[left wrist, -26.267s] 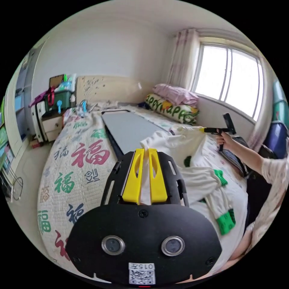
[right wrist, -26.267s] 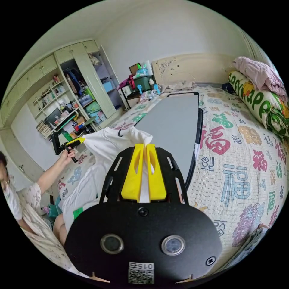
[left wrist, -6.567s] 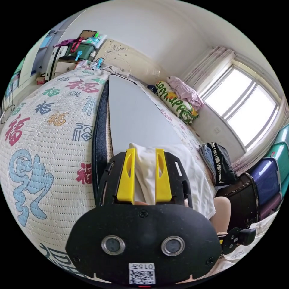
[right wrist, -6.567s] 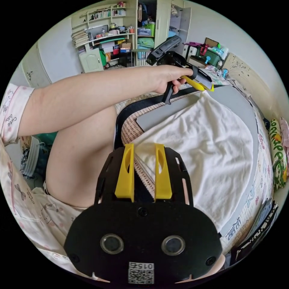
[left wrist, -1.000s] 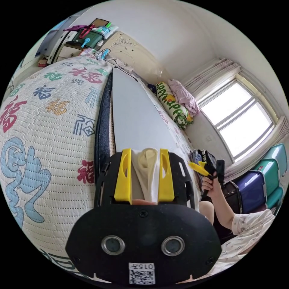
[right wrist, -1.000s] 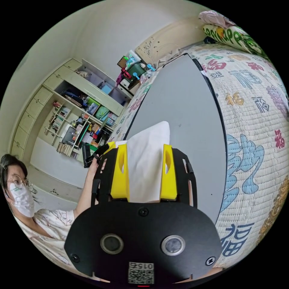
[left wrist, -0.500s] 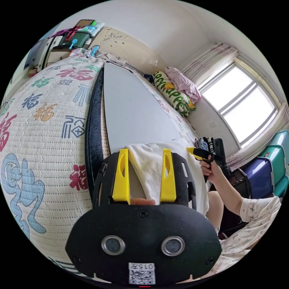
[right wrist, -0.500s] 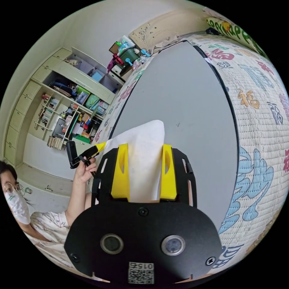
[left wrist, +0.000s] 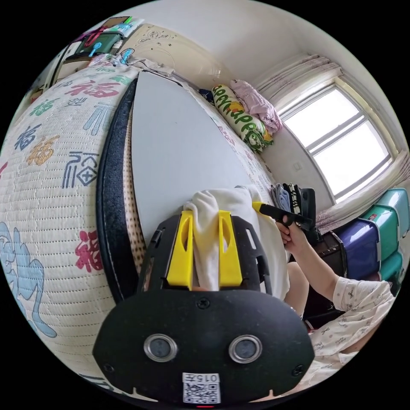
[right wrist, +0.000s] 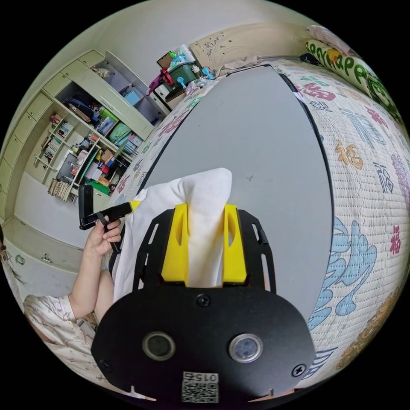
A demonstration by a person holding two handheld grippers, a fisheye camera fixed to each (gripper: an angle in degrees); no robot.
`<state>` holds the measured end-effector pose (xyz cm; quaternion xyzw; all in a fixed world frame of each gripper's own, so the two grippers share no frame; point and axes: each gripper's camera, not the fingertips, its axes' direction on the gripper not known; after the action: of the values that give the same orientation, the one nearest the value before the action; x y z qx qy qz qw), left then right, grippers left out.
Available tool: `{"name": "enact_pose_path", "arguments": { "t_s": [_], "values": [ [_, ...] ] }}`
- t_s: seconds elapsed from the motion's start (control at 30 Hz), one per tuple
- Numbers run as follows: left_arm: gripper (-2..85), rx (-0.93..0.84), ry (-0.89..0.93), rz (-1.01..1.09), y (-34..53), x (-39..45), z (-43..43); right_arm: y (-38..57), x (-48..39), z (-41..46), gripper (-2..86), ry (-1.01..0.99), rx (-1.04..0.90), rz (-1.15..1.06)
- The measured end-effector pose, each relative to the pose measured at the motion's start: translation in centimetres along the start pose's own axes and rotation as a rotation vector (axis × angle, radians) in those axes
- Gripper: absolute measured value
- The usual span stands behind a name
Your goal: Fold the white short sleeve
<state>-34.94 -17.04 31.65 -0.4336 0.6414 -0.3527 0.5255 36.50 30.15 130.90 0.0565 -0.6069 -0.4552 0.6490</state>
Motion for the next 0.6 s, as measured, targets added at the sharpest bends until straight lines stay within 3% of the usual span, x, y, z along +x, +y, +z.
{"name": "enact_pose_path", "arguments": {
  "t_s": [0.13, 0.33, 0.6],
  "values": [
    [6.7, -0.01, 0.045, -0.027, 0.5, -1.9, -1.1, 2.0, -3.1, 1.8, 10.9, 0.007, -0.008, -0.001],
    [4.7, 0.129, 0.141, 0.027, 2.8, -2.6, -6.5, 7.1, -11.0, -0.4, 8.7, -0.002, 0.118, -0.115],
    [4.2, 0.39, 0.257, 0.313, 9.4, 6.5, -20.9, 18.1, -19.6, -10.5, 8.3, -0.163, 0.345, -0.233]
  ]
}}
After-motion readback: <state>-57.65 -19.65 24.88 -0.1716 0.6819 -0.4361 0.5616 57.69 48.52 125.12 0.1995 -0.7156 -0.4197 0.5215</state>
